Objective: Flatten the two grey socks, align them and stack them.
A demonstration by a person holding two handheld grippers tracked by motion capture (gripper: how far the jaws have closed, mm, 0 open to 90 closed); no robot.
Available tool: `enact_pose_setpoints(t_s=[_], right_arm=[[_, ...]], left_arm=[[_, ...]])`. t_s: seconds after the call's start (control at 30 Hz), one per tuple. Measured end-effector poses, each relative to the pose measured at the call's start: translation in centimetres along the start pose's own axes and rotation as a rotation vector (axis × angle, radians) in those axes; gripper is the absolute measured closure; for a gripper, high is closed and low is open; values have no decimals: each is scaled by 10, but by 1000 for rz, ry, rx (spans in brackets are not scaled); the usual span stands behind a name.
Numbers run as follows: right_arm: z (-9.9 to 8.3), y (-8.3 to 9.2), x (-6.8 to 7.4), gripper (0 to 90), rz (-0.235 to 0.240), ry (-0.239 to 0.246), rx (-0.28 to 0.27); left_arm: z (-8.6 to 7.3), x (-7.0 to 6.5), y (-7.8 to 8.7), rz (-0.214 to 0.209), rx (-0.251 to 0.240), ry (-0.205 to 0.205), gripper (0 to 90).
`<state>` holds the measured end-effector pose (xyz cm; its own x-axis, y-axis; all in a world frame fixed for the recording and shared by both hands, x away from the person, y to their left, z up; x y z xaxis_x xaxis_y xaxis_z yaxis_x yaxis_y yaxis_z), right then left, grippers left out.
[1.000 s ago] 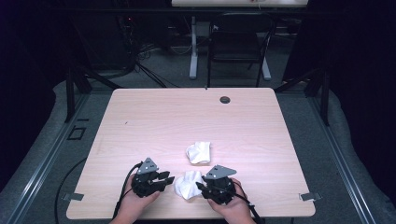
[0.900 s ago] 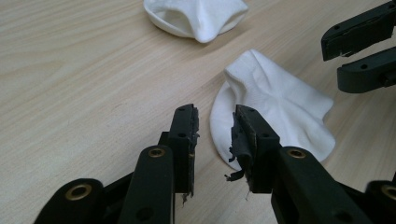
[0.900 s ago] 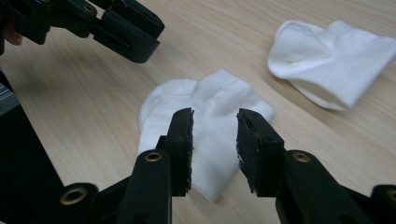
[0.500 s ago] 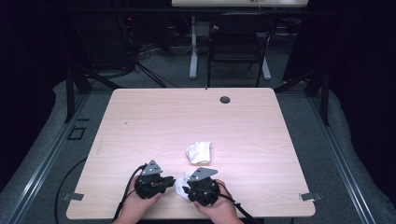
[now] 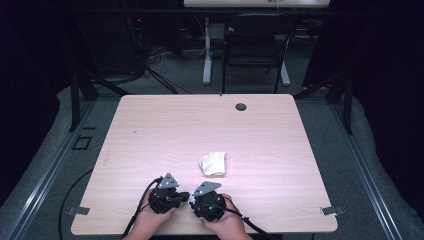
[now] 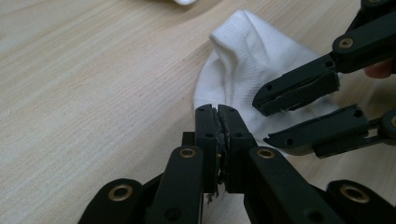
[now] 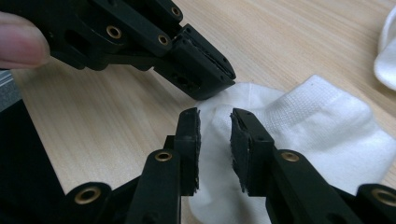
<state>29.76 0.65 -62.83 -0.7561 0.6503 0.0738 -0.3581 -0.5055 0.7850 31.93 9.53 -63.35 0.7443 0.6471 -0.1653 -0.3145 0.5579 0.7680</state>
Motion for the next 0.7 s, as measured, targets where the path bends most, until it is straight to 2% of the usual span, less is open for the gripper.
enact_pose_setpoints(t_s=[0.07,0.13,0.27,0.4,0.5,0.7], right_arm=[[0,-1,0,742,-20,21,17],[0,-2,1,751,-20,20,8],[-2,-4,1,790,-52,49,17],[-3,-4,1,842,-58,44,14],[-2,-4,0,888,-46,18,5],[0,1,-2,896,-39,-6,-4]], left_arm=[[-1,1,-2,7,0,-3,882],[-1,1,-2,4,2,-1,883],[0,0,-2,5,-2,-6,889],[0,0,-3,5,-3,-8,896],[0,1,-3,4,-3,-8,897],[0,1,-3,1,-2,-8,897]])
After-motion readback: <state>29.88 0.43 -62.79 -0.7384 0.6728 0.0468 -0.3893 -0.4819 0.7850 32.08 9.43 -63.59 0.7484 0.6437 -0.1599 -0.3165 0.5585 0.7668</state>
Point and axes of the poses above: each handheld gripper's, and its own axes: y roughly backward along the jaws, z roughly out of its top, x roughly to its left, the point moved 8 cm from there along -y, roughly forward along the jaws, and after that the axes turned 5 degrees about x, right-handed, at the moved point
